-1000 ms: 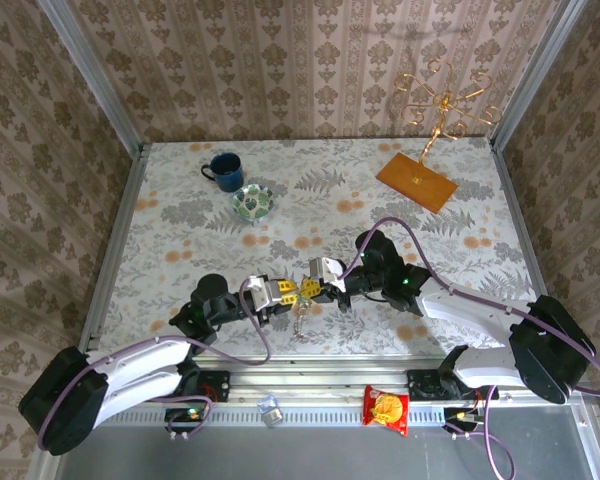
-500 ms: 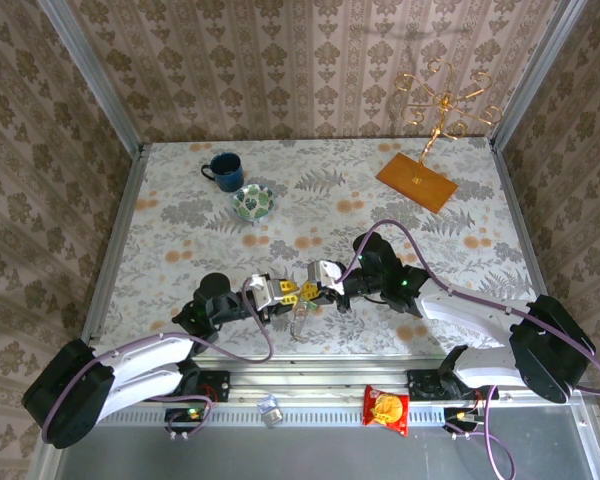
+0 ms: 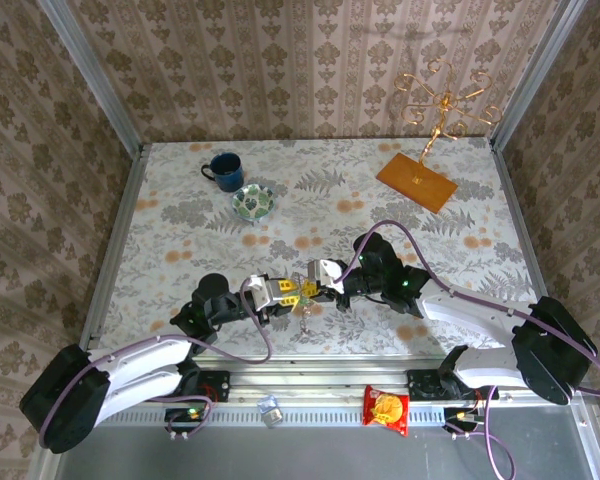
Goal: Put the keys on the keyring
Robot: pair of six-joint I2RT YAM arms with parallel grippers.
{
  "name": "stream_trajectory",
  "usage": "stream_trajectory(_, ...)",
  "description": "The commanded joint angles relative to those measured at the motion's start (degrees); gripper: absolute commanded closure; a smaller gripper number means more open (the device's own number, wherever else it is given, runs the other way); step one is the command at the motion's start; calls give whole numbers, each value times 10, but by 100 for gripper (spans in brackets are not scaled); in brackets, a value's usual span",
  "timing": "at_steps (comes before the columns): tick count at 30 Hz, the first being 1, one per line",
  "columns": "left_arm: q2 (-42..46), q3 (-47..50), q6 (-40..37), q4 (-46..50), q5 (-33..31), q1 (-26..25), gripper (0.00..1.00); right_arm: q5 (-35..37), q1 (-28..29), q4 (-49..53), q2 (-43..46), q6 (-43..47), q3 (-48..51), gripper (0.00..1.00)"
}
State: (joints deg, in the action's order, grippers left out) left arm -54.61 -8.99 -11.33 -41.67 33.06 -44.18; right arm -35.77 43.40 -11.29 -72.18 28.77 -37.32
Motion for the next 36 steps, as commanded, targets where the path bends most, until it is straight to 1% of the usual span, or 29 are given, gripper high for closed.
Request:
stream_trajectory(1, 6, -9, 2, -4, 19, -4, 75, 9, 3, 7, 4, 16, -14, 100)
stream_trajectory(12, -15, -17, 7, -30, 26, -4, 81, -35, 9, 23, -5, 18, -27, 100)
stream_trajectory(14, -22, -19, 8, -35, 28, -4, 83, -42, 10, 20, -6, 14, -27, 100)
stream_trajectory(18, -32, -20, 10, -46, 32, -4, 90, -52, 11, 19, -10, 11, -30, 100)
stream_trajectory(21, -32, -21, 10, -53, 30, -4, 98, -35, 12, 55, -11, 25, -39, 100)
stream_trajectory(23, -26, -22, 9, -52, 25, -3, 100, -12, 12, 59, -5, 26, -36, 99)
stream_trajectory(24, -23, -21, 8, -50, 20, -4, 100, 1, 12, 64, -3, 26, -37, 92)
stream_trajectory(25, -18, -22, 6, -44, 14, -4, 100, 17, 12, 77, 0, 27, -38, 83)
stream_trajectory(26, -13, -22, 1, -32, 3, -4, 100, 38, 12, 94, 4, 31, -41, 78)
stream_trajectory(27, -6, -25, -6, -15, -5, -4, 100, 58, 12, 110, 8, 36, -43, 76)
stream_trajectory(29, 11, -36, -28, 36, -21, -4, 100, 101, 11, 148, 18, 51, -49, 74)
stream_trajectory(31, 25, -49, -51, 85, -34, -6, 100, 124, 11, 181, 26, 65, -61, 74)
stream_trajectory(36, 52, -81, -97, 178, -54, -12, 100, 130, 13, 208, 28, 77, -84, 74)
